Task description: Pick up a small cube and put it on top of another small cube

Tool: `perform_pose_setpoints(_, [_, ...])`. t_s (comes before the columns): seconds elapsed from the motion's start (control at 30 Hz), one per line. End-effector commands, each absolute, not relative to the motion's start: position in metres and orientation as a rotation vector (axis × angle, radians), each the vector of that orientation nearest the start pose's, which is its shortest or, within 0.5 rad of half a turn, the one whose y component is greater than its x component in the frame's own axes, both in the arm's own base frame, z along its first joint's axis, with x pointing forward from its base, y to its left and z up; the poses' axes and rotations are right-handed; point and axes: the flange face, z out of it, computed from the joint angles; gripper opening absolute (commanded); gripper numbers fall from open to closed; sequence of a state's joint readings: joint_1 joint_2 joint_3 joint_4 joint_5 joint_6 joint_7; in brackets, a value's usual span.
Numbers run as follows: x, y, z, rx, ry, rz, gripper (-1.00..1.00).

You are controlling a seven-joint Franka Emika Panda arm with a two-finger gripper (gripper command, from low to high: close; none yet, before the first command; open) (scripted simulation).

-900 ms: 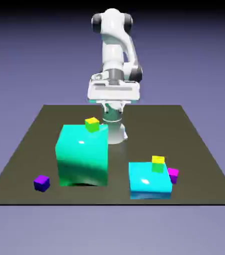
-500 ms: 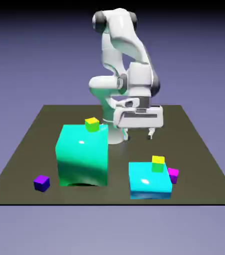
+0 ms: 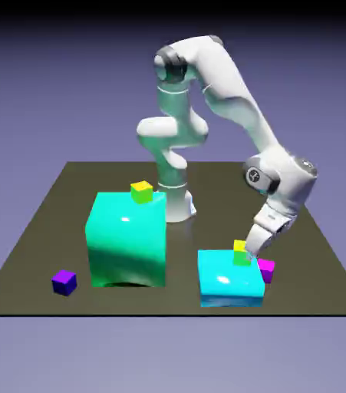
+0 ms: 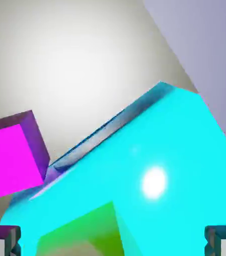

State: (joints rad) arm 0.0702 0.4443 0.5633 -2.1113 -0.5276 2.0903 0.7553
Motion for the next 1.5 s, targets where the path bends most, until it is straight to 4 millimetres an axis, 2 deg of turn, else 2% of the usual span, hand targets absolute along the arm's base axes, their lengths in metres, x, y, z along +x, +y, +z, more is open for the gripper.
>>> perform_pose_setpoints(0.0, [0.440,0.310,0.200,-3.461,-0.456,0.332,0.00])
perform_pose_setpoints(0.13, [0.423,0.346,0.175,-3.462,-0.679,0.485,0.00])
perform_pose_setpoints(0.2, [0.419,0.351,0.174,-3.456,-0.722,0.503,0.00])
perform_pose_setpoints(0.27, [0.413,0.334,0.126,-3.458,-0.720,0.502,0.00])
perform_pose_setpoints(0.3, [0.410,0.328,0.110,-3.456,-0.722,0.503,0.00])
perform_pose_setpoints(0.33, [0.410,0.328,0.110,-3.456,-0.722,0.503,-1.00])
perform_pose_setpoints(0.37, [0.410,0.328,0.110,-3.456,-0.722,0.503,-1.00])
perform_pose_setpoints(0.43, [0.418,0.345,0.157,-3.458,-0.720,0.502,-1.00])
perform_pose_setpoints(0.47, [0.415,0.359,0.176,-3.440,-0.757,0.504,-1.00])
perform_pose_setpoints(0.5, [0.412,0.375,0.184,-3.397,-0.808,0.528,-1.00])
perform_pose_setpoints(0.53, [0.420,0.376,0.192,-3.370,-0.792,0.569,-1.00])
perform_pose_setpoints(0.67, [0.482,0.314,0.205,-3.338,-0.406,0.727,-1.00])
perform_pose_setpoints(0.8, [0.534,0.245,0.226,-3.235,-0.047,0.821,-1.00])
perform_pose_setpoints(0.9, [0.561,0.168,0.218,-3.159,0.395,0.868,-1.00])
perform_pose_setpoints(1.0, [0.578,0.087,0.213,-3.021,0.820,0.893,-1.00])
perform_pose_setpoints(1.13, [0.584,-0.023,0.212,-2.752,1.342,0.895,-1.00])
perform_pose_setpoints(1.23, [0.577,-0.106,0.215,-2.493,1.690,0.873,-1.00])
perform_pose_setpoints(1.33, [0.558,-0.188,0.221,-2.194,1.992,0.833,-1.00])
perform_pose_setpoints(1.47, [0.516,-0.294,0.233,-1.746,2.314,0.756,-1.00])
